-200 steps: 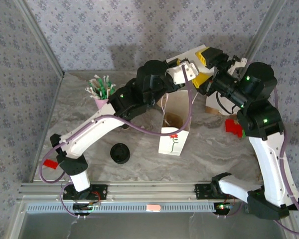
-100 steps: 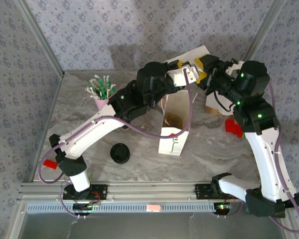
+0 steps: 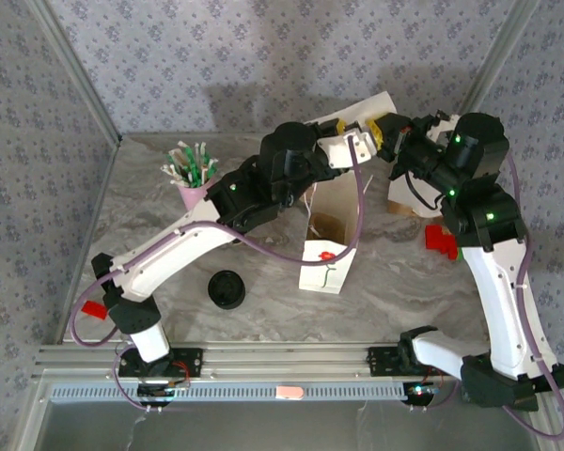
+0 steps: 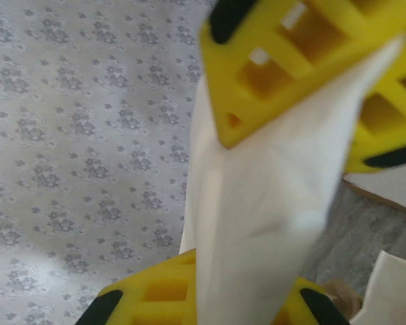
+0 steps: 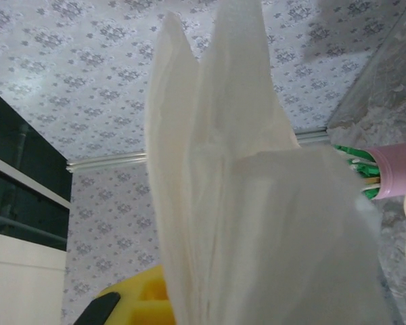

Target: Pack the takeout coffee

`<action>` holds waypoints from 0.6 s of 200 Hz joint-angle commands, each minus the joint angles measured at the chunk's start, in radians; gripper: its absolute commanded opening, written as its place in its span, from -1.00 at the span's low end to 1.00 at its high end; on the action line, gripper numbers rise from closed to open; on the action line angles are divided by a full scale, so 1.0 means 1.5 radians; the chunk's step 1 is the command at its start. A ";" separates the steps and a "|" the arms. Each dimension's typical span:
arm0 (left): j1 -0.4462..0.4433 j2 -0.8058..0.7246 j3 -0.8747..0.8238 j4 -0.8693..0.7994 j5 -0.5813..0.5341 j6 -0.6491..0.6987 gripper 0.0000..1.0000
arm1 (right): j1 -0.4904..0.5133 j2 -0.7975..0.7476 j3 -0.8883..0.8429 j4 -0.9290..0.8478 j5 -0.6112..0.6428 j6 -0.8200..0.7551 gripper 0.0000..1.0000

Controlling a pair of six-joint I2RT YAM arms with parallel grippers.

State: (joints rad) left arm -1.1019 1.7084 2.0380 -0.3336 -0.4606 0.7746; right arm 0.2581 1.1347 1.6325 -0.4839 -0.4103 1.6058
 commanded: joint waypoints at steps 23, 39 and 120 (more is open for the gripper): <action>-0.010 -0.114 -0.077 -0.034 0.045 -0.077 -0.22 | -0.026 0.037 0.101 -0.069 0.035 -0.157 -1.00; -0.010 -0.156 -0.115 -0.044 0.067 -0.122 0.01 | -0.026 0.048 0.124 -0.097 0.045 -0.212 -1.00; 0.024 -0.322 -0.234 -0.019 0.070 -0.295 0.22 | 0.021 0.082 0.189 -0.181 0.046 -0.494 -1.00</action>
State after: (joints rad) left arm -1.0992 1.2739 1.7130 -0.4026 -0.3576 0.4553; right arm 0.2531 1.2465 1.8381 -0.6773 -0.3630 1.0962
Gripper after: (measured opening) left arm 0.610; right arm 0.075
